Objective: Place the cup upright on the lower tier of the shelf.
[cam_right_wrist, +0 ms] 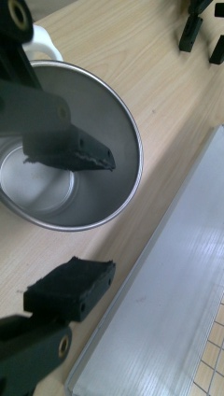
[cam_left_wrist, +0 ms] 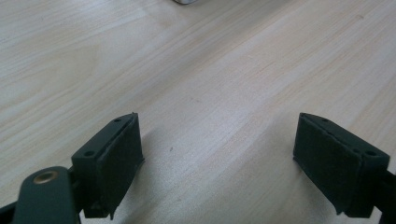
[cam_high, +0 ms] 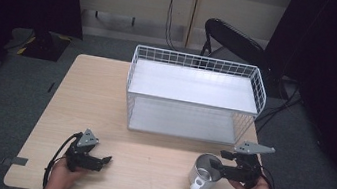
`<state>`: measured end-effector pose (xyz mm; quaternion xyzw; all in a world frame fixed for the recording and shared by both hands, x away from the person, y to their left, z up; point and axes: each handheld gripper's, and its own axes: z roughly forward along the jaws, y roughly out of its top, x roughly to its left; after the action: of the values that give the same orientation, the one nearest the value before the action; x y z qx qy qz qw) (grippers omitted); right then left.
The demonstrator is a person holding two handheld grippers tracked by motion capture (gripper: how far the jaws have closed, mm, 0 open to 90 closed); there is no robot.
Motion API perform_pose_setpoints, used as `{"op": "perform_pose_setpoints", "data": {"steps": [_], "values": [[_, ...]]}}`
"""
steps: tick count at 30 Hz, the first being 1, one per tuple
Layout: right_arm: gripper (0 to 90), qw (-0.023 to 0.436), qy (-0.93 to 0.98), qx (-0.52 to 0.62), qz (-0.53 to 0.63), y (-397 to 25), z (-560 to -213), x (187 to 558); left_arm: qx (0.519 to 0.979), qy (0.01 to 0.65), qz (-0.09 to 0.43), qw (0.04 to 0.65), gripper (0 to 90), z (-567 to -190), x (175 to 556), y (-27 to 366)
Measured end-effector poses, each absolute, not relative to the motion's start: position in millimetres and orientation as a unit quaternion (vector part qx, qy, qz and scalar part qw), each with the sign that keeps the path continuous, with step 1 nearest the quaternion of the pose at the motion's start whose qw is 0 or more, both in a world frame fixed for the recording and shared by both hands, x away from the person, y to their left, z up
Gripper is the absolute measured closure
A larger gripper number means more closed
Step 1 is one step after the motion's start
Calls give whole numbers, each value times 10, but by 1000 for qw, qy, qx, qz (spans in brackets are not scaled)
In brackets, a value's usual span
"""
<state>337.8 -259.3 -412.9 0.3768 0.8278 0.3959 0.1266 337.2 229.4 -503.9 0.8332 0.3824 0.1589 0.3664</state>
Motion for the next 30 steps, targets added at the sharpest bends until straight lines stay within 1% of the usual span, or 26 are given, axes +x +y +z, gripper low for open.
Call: {"op": "perform_pose_setpoints", "data": {"steps": [1,4,5,6,9,10,12,13,16,19,25,30], "values": [[487,128,827,377,396,-2593,-4143,3382,833,382,158,366,149,-5039,3373,2295],[534,122,827,381,395,-2590,-4173,3399,834,382,158,366,150,-5038,3373,2296],[563,119,827,382,394,-2585,-4183,3402,834,382,158,366,150,-5038,3373,2296],[563,119,827,382,394,-2585,-4183,3402,834,382,158,366,150,-5038,3373,2296],[599,121,831,378,391,-2558,-4198,3399,834,382,158,366,150,-5039,3373,2295],[626,117,832,376,391,-2546,-4210,3404,834,382,158,366,150,-5038,3373,2296],[632,118,832,377,389,-2541,-4214,3404,834,382,158,366,150,-5039,3373,2295],[664,119,834,375,386,-2528,-4221,3405,834,382,158,366,150,-5038,3373,2296],[703,118,835,379,382,-2528,-4229,3408,834,382,158,366,150,-5038,3373,2296],[727,114,833,387,379,-2542,-4253,3416,833,382,158,366,150,-5039,3373,2295],[784,119,832,394,373,-2550,-4263,3408,834,382,159,366,149,-5039,3372,2295],[803,122,833,393,370,-2549,-4262,3405,833,382,158,367,149,-5040,3372,2294]]}}
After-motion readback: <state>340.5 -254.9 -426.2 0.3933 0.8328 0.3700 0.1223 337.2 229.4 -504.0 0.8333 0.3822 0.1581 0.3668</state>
